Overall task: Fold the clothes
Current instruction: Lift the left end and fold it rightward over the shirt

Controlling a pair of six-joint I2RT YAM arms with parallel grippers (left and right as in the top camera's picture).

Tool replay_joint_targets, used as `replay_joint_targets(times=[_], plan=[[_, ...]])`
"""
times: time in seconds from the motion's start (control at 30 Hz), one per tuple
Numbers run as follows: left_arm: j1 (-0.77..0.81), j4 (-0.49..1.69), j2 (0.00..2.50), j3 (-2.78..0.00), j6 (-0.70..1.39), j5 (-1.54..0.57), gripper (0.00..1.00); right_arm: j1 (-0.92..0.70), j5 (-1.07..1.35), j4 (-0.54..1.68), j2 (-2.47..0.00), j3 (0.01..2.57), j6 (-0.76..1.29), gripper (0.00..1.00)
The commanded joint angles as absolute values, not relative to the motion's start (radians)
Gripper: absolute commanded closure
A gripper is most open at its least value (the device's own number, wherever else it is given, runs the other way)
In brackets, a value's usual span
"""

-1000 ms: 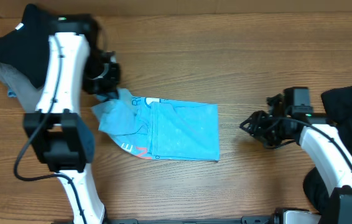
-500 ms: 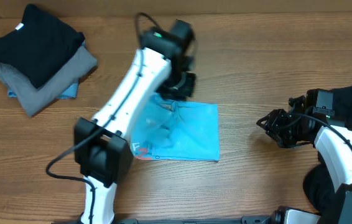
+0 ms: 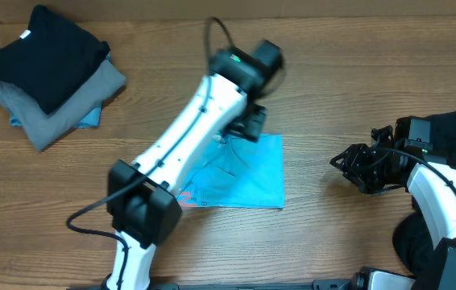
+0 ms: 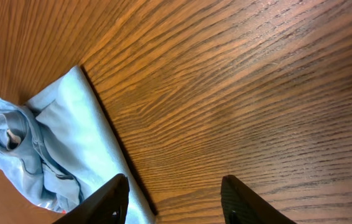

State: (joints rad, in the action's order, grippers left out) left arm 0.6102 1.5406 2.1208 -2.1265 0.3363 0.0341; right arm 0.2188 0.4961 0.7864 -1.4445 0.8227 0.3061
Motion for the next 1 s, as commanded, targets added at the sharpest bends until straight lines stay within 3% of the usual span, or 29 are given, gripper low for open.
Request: replay_joint_targets(times=[0.0, 0.13, 0.43, 0.6, 0.67, 0.73, 0.77, 0.83, 0.97], plan=[[0.468, 1.545, 2.101, -2.153, 0.266, 0.095, 0.00, 0.212, 0.509, 0.784, -1.427, 0.844, 0.284, 0.49], [0.344, 1.482, 2.106, -2.109, 0.029, -0.140, 0.00, 0.212, 0.509, 0.784, -1.427, 0.844, 0.284, 0.49], [0.200, 1.400, 2.106, -1.913, 0.001, -0.195, 0.00, 0.212, 0.509, 0.801, -1.427, 0.844, 0.284, 0.48], [0.197, 1.298, 2.106, -1.757, -0.060, -0.258, 0.11, 0.212, 0.509, 0.804, -1.427, 0.844, 0.284, 0.49], [0.197, 1.258, 2.106, -1.711, -0.060, -0.259, 0.21, 0.212, 0.509, 0.807, -1.427, 0.844, 0.284, 0.49], [0.197, 1.236, 2.106, -1.684, -0.060, -0.266, 0.42, 0.212, 0.509, 0.807, -1.427, 0.844, 0.284, 0.49], [0.198, 1.240, 2.106, -1.682, -0.060, -0.287, 0.59, 0.212, 0.509, 0.807, -1.427, 0.844, 0.284, 0.49], [0.203, 1.263, 2.106, -1.682, -0.060, -0.368, 0.77, 0.212, 0.509, 0.810, -1.427, 0.844, 0.284, 0.49], [0.225, 1.317, 2.105, -1.689, -0.062, -0.530, 0.88, 0.212, 0.509, 0.810, -1.427, 0.844, 0.284, 0.49]])
